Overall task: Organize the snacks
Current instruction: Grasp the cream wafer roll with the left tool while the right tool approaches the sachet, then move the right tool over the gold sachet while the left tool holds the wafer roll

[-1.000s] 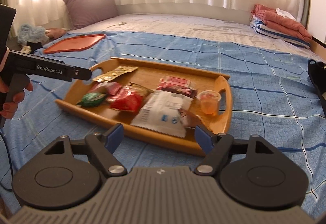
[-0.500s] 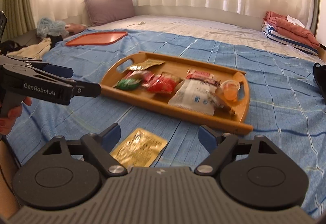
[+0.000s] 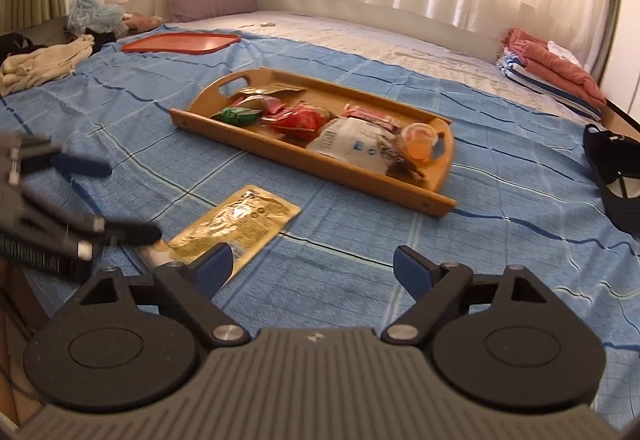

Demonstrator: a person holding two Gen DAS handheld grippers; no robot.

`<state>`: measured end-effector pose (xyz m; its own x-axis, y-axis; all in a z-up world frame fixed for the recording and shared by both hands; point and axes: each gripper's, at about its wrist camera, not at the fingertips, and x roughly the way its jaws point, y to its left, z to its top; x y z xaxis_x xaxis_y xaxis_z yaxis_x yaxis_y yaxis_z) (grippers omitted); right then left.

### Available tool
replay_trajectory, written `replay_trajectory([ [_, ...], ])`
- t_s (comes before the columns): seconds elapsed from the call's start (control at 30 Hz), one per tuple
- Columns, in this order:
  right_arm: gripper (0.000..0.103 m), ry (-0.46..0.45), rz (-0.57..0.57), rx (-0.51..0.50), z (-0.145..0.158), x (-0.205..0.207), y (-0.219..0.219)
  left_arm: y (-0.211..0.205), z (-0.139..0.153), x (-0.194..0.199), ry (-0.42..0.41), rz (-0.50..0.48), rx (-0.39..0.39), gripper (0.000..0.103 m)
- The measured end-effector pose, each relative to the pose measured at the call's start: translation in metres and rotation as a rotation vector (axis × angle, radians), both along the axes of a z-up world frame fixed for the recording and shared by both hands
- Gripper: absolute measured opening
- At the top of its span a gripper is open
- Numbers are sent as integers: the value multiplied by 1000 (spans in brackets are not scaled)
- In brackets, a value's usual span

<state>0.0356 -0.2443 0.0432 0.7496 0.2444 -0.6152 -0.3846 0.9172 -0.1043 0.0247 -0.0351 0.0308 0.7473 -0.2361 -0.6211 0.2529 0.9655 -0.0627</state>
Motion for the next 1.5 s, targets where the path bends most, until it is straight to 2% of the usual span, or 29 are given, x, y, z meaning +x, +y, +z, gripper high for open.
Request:
replay_trajectory([
  [0.1,93,-6,-21,1,1,-1,-7,-8,-11,-4,32,-7,-28,95],
  [0.2,93,-2,-35,6,0,0,-13,-16,-16,-8,35,-22,-47,88],
  [0.33,93,2,-37,1,-2,1,-15,-26,-22,-5,28,0,11,74],
  [0.57,93,13,-44,16,-8,2,-14,-28,-30,-2,27,10,49,66],
  [0.63,93,19,-43,23,-10,3,-12,-25,-30,-3,20,16,47,58],
  [0.83,93,27,-37,35,-14,5,-5,-3,-23,-1,39,47,-69,56],
  [1.07,93,48,-36,71,-19,9,2,19,-10,-2,-34,130,-29,56],
  [1.2,93,49,-53,148,-28,9,11,36,-4,5,-63,197,7,56],
  [1.37,97,53,-93,234,-42,7,33,57,-3,14,-66,259,12,56],
  [1.5,103,2,-141,206,-48,3,59,67,-3,19,-77,283,26,56],
])
